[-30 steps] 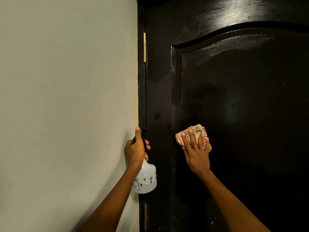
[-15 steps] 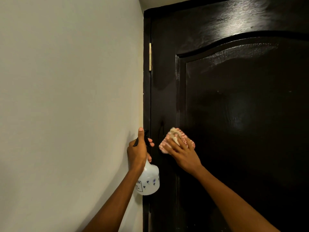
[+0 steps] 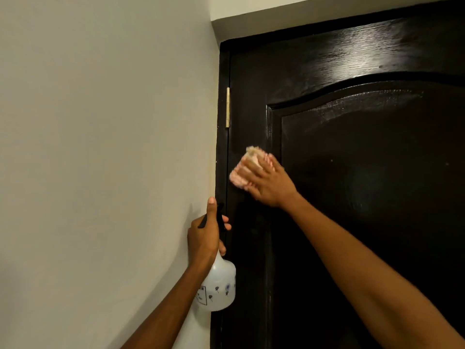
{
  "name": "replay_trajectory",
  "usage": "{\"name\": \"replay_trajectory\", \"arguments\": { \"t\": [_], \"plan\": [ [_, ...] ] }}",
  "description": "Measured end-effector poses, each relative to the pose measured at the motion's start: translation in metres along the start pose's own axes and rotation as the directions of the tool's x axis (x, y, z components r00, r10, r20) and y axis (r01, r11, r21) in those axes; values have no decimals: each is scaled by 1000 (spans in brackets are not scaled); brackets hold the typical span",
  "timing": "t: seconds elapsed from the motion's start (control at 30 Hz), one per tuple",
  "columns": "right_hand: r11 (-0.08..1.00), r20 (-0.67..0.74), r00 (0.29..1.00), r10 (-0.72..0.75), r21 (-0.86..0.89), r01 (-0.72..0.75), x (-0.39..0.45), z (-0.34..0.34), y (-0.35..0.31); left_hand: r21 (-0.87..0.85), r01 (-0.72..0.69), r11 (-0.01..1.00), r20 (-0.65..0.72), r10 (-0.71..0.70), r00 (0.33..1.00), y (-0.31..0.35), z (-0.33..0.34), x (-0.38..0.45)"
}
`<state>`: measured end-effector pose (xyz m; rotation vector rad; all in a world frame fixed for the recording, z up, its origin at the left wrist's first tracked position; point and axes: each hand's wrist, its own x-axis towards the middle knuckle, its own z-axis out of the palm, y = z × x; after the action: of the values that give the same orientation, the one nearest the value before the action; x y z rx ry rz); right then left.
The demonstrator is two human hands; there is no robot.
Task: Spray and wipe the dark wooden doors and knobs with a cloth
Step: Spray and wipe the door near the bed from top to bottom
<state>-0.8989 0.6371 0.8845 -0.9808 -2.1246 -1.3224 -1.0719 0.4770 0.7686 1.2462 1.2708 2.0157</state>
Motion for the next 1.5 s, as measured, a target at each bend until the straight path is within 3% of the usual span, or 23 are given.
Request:
{"name": "replay_trajectory", "arguments": {
  "t": [0.13, 0.23, 0.33, 0.4, 0.53, 0.6, 0.67, 0.77, 0.87, 0.93, 1.1, 1.33, 1.5],
  "plan": [
    [965, -55, 964, 259, 49, -257, 65, -36, 31, -5, -54, 999, -9, 54, 998, 17, 13, 9],
    [960, -103, 956, 274, 78, -267, 68, -20, 2, -17, -68, 998, -40, 68, 997, 19, 15, 15],
    [999, -42, 999, 28, 21, -27, 35, 17, -48, -1, -77, 997, -65, 77, 995, 13, 14, 17],
    [990, -62, 988, -142, 12, 143, 0, 43, -74, 41, -74, 996, -75, 77, 994, 3, 13, 14],
    [870, 17, 872, -489, -63, 489, -65, 76, -82, 28, -17, 999, -67, 19, 998, -13, 7, 5],
    [830, 57, 833, -550, -74, 553, -77, 74, -65, 30, -11, 999, -52, 13, 999, -20, 5, -3],
    [872, 18, 878, -479, -106, 478, -78, 66, -43, 41, 0, 999, -34, 2, 999, -28, 4, -12],
    [991, -162, 978, -128, -70, 118, -52, 41, 3, 42, 27, 999, -12, -27, 1000, -38, 8, -18],
    [966, -270, 928, 256, 55, -251, -7, 10, 21, 16, 51, 999, -19, -50, 999, -39, 14, -11],
    [922, -274, 881, 386, 118, -368, 5, 8, 12, 8, 45, 999, -12, -44, 999, -40, 18, -9],
    [888, -298, 838, 458, 203, -413, -53, 47, -49, 30, 71, 997, -18, -70, 997, -57, 16, -16],
    [912, -114, 924, 366, 243, -331, -233, 133, -170, 39, 107, 993, -9, -107, 994, -58, 14, -24],
    [911, -131, 919, 373, 241, -335, -177, 107, -131, 77, 37, 996, -16, -36, 999, -33, 15, -21]
  ]
}}
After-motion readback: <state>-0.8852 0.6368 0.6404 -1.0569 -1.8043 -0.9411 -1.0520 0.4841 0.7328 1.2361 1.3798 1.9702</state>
